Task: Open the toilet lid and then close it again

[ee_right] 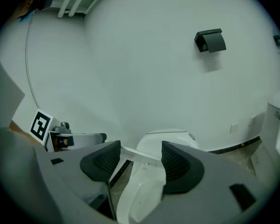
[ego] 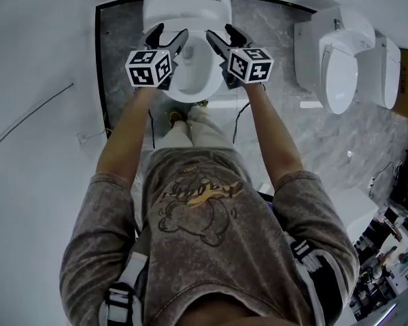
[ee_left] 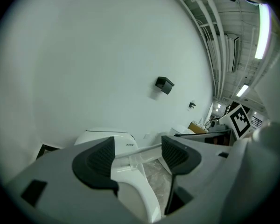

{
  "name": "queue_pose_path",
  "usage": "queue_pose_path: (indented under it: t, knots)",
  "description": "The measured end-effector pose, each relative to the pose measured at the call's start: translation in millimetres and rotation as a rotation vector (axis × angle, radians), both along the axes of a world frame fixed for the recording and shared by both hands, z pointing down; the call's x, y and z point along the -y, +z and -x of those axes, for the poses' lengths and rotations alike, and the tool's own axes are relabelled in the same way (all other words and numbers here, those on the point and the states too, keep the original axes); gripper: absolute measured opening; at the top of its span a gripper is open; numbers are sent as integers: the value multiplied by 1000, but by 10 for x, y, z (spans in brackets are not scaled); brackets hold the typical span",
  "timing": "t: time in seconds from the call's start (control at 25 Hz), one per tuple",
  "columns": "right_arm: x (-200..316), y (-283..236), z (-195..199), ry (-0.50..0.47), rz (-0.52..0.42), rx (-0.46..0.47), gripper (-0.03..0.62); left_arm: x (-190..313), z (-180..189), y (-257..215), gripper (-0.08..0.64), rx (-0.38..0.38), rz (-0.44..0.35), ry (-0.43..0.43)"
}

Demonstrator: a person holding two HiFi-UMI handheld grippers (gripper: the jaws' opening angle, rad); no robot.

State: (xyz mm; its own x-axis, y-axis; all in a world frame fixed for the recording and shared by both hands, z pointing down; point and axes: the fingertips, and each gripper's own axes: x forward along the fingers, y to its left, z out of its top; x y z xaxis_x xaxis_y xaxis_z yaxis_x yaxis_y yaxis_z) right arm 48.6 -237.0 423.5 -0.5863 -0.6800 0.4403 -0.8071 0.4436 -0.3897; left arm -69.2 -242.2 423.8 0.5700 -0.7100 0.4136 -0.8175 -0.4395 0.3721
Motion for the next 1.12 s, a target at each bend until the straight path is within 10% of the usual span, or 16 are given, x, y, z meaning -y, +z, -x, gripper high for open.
queue_pose_path:
  t: [1.12]
  knots:
    - [-2318,2162,-23,-123,314,-211,273,-2352,-166,2225,308,181,338,105]
